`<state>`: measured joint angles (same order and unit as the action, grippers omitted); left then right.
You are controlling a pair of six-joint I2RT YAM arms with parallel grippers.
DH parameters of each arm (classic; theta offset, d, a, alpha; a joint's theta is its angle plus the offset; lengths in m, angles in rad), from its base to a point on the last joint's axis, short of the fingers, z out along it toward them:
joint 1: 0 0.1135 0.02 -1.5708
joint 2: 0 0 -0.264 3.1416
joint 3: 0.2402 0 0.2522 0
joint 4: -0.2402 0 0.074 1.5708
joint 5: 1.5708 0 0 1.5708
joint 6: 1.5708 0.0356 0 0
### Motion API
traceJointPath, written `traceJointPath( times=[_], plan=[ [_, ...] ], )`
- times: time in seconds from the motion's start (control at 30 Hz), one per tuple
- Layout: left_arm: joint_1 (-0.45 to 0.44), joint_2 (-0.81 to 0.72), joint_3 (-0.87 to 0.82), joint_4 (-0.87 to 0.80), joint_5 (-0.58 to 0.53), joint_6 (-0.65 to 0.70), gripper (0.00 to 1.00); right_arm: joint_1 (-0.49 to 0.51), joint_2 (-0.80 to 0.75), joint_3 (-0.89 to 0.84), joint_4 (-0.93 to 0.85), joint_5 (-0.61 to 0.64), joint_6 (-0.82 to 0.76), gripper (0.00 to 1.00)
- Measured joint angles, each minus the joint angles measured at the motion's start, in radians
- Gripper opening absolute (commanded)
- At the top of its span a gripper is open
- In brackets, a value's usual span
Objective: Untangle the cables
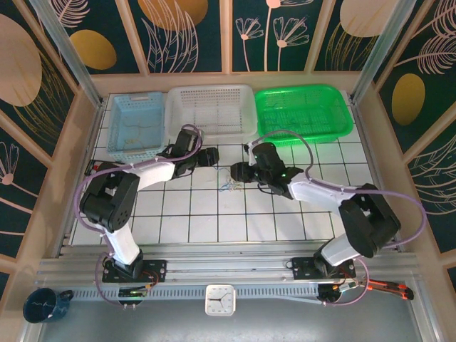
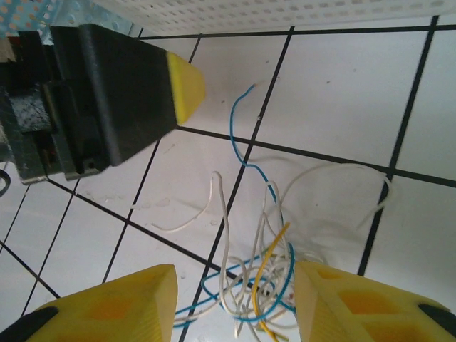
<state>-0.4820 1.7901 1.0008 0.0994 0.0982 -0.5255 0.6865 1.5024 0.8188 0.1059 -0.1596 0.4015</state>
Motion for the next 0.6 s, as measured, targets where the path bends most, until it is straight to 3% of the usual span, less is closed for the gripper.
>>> traceJointPath(
  times=[0.6],
  plan=[
    [-0.084,0.124,0.112,-0.055,-0.094,0.074,0.61,0.0,0.15,-0.009,0.154,-0.019,0.027,0.44]
  ],
)
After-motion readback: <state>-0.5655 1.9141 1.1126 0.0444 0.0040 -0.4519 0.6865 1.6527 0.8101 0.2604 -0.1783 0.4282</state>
